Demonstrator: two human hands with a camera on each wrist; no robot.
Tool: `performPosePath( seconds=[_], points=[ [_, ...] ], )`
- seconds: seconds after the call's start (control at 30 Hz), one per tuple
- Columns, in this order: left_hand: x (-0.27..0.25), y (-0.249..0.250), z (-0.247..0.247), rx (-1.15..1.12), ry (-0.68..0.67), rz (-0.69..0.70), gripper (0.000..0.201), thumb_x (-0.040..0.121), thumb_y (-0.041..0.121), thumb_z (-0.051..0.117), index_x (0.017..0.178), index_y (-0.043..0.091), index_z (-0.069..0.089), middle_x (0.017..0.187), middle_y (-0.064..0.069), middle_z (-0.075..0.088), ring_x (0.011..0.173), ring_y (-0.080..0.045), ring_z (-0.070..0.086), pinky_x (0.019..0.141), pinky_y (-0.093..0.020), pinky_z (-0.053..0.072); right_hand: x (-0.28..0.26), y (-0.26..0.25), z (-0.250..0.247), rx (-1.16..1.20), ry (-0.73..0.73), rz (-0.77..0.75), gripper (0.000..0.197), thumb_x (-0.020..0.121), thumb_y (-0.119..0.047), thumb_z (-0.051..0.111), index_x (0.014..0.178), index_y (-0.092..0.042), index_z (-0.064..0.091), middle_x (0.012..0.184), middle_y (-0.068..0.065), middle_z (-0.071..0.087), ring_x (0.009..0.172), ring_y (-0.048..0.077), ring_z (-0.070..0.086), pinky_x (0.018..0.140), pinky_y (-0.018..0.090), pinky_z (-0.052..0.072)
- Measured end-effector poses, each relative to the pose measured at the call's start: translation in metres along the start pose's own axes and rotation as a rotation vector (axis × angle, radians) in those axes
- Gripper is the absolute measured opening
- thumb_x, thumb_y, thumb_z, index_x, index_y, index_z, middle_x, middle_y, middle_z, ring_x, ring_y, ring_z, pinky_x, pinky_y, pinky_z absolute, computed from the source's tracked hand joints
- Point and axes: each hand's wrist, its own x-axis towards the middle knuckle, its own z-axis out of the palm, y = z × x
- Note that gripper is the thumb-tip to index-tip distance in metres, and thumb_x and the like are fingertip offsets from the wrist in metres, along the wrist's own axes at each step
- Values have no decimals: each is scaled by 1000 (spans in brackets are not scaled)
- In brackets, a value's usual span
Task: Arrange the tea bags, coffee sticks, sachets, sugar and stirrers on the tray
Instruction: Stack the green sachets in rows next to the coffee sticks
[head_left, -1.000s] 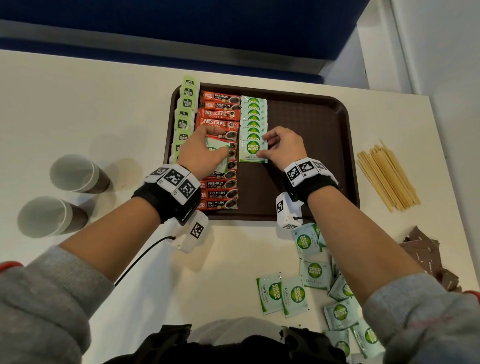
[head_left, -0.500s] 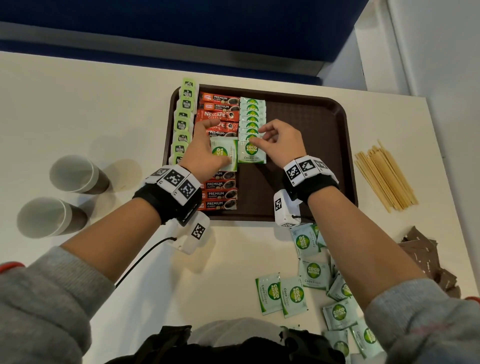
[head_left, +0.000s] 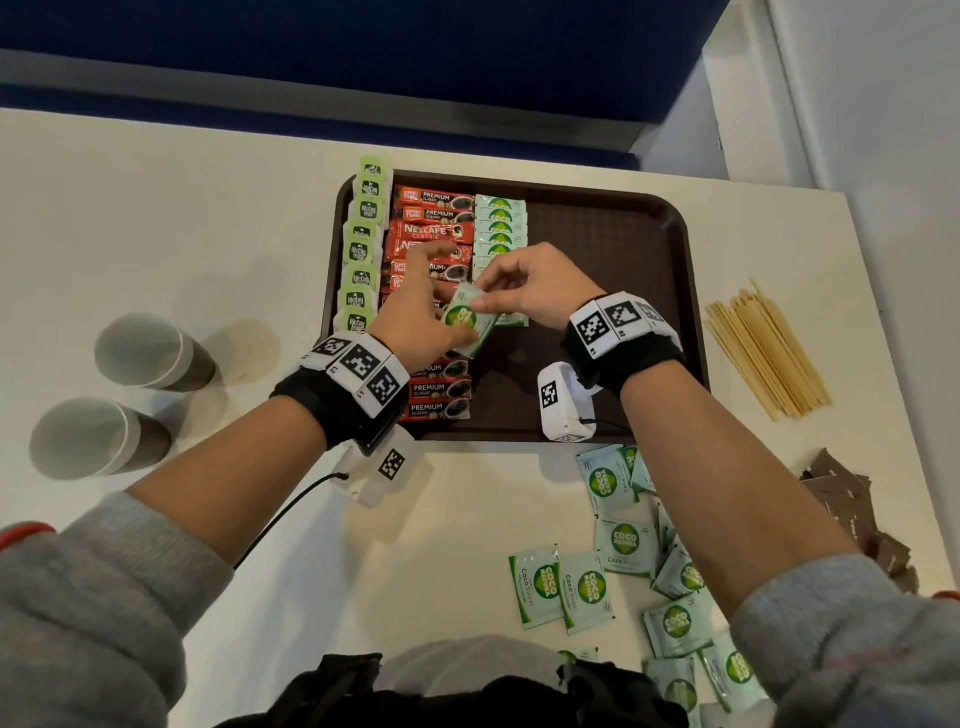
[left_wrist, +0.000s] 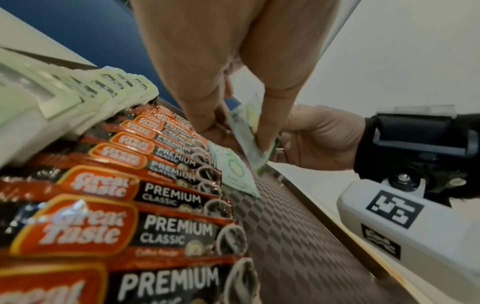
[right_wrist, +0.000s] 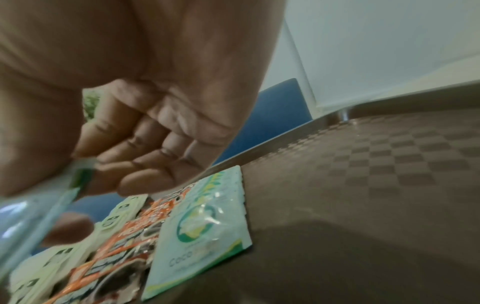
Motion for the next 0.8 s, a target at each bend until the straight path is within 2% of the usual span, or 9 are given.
performPosePath(
  seconds=[0.07,0.13,0.23,0.33,0.4,0.5,0.6,0.8],
  points=[
    [1,0,1,105,70,12,63,75,4,75,126,22,43,104,0,62,79,-14,64,72,-29,55,-1,11,-5,52,85,36,17,77,-10,75,76,-22,64,77,1,65,72,11,62,72,25,53],
    [2,-1,1,188,121,32,48,79,11,72,120,20,51,105,4,60,78,-9,59,71,-23,47,-3,24,-9,107,164,88,21,78,-5,73,75,-21,59,73,2,64,75,18,63,75,33,55],
    [2,-3,0,265,143,51,40,82,15,69,119,19,55,112,3,59,93,-13,57,82,-25,44,-7,39,-10,133,218,145,24,79,-1,71,80,-20,56,76,7,67,81,30,68,79,41,57],
    [1,-1,2,406,133,94,40,83,19,66,123,22,57,125,-3,56,119,-23,50,101,-35,40,-8,46,-5,136,236,192,25,78,-1,72,82,-19,56,83,14,69,89,37,68,79,42,58],
    [-2,2,6,545,96,85,43,86,25,63,128,26,54,133,-3,51,127,-29,39,105,-40,34,-8,48,-1,136,253,211,26,76,0,73,84,-18,56,88,19,69,89,36,68,75,38,59],
    [-7,5,12,744,46,100,46,88,33,58,133,33,48,141,3,44,130,-27,30,104,-42,28,-9,50,3,63,304,238,27,74,-3,76,91,-15,59,82,9,68,80,26,70,74,33,59],
    [-10,4,18,864,-2,133,50,88,39,57,136,34,44,143,8,40,131,-25,27,104,-43,25,-10,52,5,53,340,264,29,73,-4,78,94,-15,60,74,1,65,73,18,66,70,28,59],
    [-11,3,25,1020,-103,154,58,90,49,51,144,33,34,150,10,34,136,-24,22,107,-48,25,-11,54,7,65,380,274,30,72,-1,77,95,-12,61,72,0,64,67,11,64,62,21,56]
  ],
)
